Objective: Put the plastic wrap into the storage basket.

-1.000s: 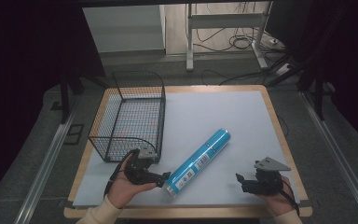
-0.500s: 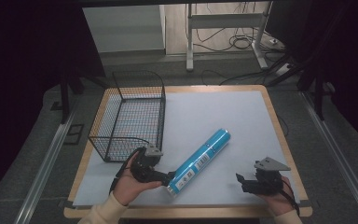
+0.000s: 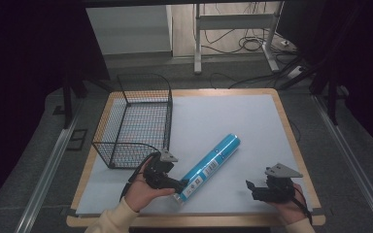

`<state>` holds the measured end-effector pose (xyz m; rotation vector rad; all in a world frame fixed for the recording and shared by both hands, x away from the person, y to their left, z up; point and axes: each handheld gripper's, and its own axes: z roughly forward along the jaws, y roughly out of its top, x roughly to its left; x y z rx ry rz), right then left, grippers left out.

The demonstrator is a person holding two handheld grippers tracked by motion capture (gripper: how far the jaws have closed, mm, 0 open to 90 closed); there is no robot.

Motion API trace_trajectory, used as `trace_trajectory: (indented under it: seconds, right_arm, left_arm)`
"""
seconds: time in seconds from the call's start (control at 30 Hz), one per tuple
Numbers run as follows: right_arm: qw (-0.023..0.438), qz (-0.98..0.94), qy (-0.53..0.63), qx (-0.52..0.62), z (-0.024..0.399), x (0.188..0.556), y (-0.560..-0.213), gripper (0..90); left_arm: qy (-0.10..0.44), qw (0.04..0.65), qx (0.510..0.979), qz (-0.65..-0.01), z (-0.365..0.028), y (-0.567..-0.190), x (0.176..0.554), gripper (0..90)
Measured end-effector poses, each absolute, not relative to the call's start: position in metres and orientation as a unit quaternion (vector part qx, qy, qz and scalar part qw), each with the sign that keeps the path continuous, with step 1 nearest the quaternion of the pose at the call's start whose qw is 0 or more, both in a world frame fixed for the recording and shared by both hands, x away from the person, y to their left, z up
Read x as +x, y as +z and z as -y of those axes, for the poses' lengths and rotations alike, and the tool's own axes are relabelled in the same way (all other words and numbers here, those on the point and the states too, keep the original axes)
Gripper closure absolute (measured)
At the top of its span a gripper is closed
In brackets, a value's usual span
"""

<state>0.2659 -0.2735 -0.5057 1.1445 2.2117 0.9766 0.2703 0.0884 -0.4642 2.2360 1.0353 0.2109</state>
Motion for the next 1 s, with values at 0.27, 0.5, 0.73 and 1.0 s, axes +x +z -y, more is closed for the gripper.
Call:
trace_trajectory:
  seconds: [0.27,0.5,0.73,1.0]
  right_arm:
    - [0.231,-0.805,0.355,0.416,0.274,0.266,-0.506,12.4]
    - [0.232,-0.805,0.358,0.412,0.273,0.266,-0.506,12.4]
    - [0.234,-0.804,0.361,0.411,0.273,0.265,-0.504,12.4]
    - [0.236,-0.803,0.362,0.411,0.274,0.265,-0.503,12.4]
  left_arm:
    - [0.08,0.323,0.859,-0.388,-0.081,-0.463,0.275,12.7]
    - [0.076,0.317,0.862,-0.389,-0.076,-0.461,0.282,12.4]
    - [0.074,0.309,0.866,-0.385,-0.064,-0.46,0.289,12.2]
    - [0.073,0.299,0.873,-0.379,-0.045,-0.462,0.299,12.2]
